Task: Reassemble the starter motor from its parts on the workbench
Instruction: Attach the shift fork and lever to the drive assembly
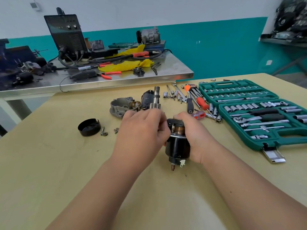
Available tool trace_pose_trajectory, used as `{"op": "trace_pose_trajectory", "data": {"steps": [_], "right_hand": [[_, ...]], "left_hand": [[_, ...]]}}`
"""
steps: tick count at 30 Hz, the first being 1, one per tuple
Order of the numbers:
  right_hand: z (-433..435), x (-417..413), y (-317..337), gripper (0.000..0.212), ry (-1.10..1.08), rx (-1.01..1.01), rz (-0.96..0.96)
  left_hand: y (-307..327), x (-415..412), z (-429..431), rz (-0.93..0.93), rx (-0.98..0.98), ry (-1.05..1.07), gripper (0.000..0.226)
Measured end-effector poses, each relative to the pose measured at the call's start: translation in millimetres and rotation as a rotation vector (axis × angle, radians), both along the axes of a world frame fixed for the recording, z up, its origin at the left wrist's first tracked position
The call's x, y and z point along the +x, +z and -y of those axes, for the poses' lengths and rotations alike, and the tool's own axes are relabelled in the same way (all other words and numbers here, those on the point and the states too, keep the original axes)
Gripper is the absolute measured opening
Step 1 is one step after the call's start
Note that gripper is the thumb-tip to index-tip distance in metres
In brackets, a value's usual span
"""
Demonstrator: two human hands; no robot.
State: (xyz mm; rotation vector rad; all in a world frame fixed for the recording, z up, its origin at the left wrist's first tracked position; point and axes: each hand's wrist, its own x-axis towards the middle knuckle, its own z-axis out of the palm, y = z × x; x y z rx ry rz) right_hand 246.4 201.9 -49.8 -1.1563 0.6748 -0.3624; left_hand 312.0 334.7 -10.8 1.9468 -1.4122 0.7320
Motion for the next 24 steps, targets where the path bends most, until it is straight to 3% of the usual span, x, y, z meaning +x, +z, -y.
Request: {"op": "trace_pose_trajectory", "data": {"steps": [6,12,24], "right_hand": [[-6,-1,4,0.041,-0.053,-0.076,-0.062],[-10,-1,7,0.028,-0.059,-0.151,-0.058],[-16,-4,12,0.028,-0.062,-0.215,-0.088]], "left_hand": [[-5,-6,7,-0.076,0.122,0.124,0.016],[-10,-7,5,-0.161,0.021,0.12,0.018],[-16,-7,8,-0.072,-0.15,0.105,0.008]]}}
